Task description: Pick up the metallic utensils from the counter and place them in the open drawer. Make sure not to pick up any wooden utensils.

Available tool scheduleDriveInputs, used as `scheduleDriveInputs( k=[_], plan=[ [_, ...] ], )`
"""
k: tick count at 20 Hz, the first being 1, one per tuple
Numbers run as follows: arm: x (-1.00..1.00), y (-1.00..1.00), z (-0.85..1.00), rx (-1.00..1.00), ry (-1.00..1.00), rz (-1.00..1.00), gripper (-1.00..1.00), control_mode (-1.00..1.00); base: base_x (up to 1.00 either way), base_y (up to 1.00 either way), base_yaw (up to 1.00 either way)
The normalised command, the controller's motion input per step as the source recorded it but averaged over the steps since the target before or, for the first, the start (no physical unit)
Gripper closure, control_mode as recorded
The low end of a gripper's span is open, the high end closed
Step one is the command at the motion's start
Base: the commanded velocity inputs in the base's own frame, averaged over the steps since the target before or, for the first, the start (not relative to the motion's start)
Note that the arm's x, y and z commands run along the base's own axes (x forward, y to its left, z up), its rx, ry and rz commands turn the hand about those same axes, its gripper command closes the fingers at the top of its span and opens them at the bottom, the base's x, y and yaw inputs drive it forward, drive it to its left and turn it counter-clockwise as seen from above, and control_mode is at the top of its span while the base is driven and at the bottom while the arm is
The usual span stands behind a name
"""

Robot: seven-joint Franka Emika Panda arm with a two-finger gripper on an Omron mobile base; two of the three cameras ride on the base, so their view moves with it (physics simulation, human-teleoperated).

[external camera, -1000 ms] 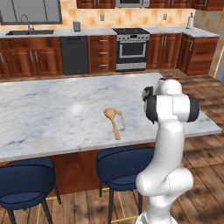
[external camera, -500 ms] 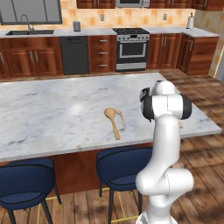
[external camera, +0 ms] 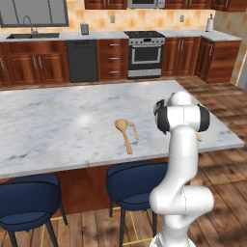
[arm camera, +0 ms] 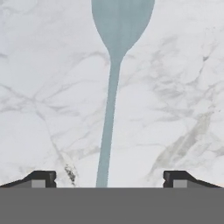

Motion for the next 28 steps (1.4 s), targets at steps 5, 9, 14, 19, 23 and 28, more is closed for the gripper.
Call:
scheduleDriveInputs(
  k=[5, 9, 14, 19, 23, 28],
  plan=[
    [0.13, 0.00, -0.39, 0.00, -0.03, 0.00, -1.00, -1.00, 0.00, 0.00, 0.00],
    [0.11, 0.00, -0.38, 0.00, -0.05, 0.00, -1.00, -1.00, 0.00, 0.00, 0.00],
    [0.01, 0.00, -0.35, 0.00, -0.02, 0.00, -1.00, -1.00, 0.00, 0.00, 0.00],
    [0.00, 0.00, -0.17, 0.00, 0.00, 0.00, 1.00, -1.00, 0.00, 0.00, 0.00],
    [0.00, 0.05, -0.08, 0.00, 0.00, 0.00, 1.00, -1.00, 0.00, 0.00, 0.00],
    [0.00, 0.02, -0.02, 0.00, 0.02, 0.00, 1.00, -1.00, 0.00, 0.00, 0.00]
  ],
)
